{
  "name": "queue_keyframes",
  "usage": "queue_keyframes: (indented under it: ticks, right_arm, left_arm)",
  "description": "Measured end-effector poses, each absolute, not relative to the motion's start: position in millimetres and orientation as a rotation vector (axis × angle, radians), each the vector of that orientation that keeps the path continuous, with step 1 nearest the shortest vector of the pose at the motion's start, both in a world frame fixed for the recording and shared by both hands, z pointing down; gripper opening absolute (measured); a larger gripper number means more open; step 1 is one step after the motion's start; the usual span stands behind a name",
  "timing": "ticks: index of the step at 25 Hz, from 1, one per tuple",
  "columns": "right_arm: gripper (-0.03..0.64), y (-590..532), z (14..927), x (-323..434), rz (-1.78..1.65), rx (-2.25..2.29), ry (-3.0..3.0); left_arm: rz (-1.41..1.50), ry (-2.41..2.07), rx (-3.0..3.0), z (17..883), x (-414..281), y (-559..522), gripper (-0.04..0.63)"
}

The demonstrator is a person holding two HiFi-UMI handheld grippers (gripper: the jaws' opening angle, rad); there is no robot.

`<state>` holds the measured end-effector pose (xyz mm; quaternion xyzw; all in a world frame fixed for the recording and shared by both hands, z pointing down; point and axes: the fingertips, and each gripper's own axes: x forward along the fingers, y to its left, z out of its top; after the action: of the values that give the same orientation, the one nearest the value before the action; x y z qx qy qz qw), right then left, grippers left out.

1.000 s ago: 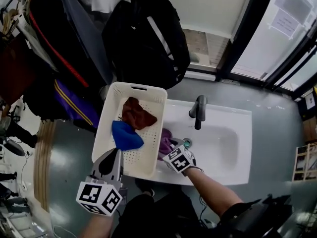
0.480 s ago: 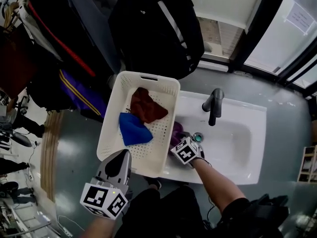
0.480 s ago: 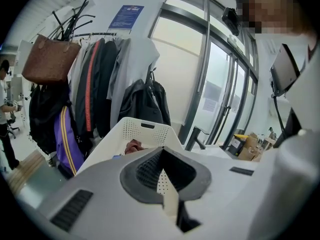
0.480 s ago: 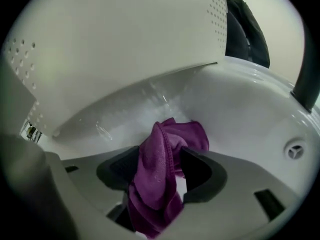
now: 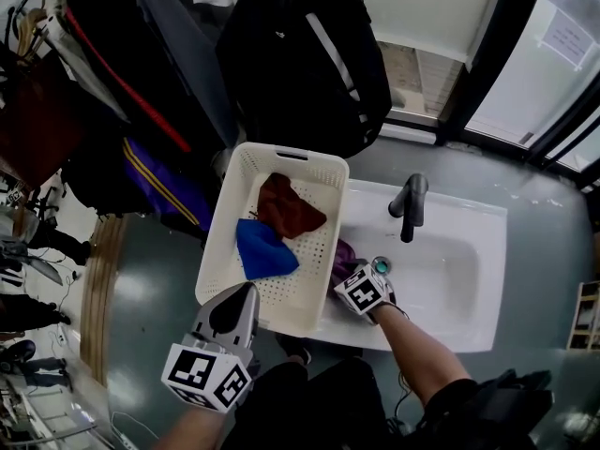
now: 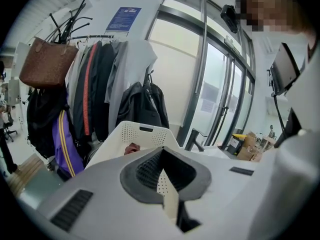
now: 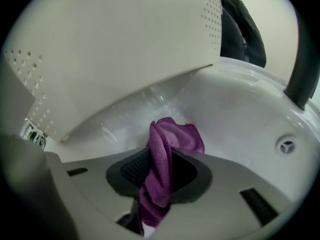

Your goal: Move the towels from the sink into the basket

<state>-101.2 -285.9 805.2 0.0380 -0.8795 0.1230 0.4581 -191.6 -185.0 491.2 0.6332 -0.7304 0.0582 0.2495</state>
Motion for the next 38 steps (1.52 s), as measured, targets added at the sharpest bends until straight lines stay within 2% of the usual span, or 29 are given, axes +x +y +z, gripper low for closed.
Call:
queue_keyframes:
  ticks: [23, 38]
  right_arm:
    - [0.095, -298.8, 603.4, -64.0, 0.257, 0.220, -2.485]
    - [0.096, -283.9, 475.1, -114.4, 0.116, 0.063, -2.701]
  left_arm:
    - [-0.001, -1.993, 1.890, 446.6, -174.8, -220.1, 0.003]
    - [-0.090, -2.116, 1.844, 415.4, -203.5, -203.3, 0.003]
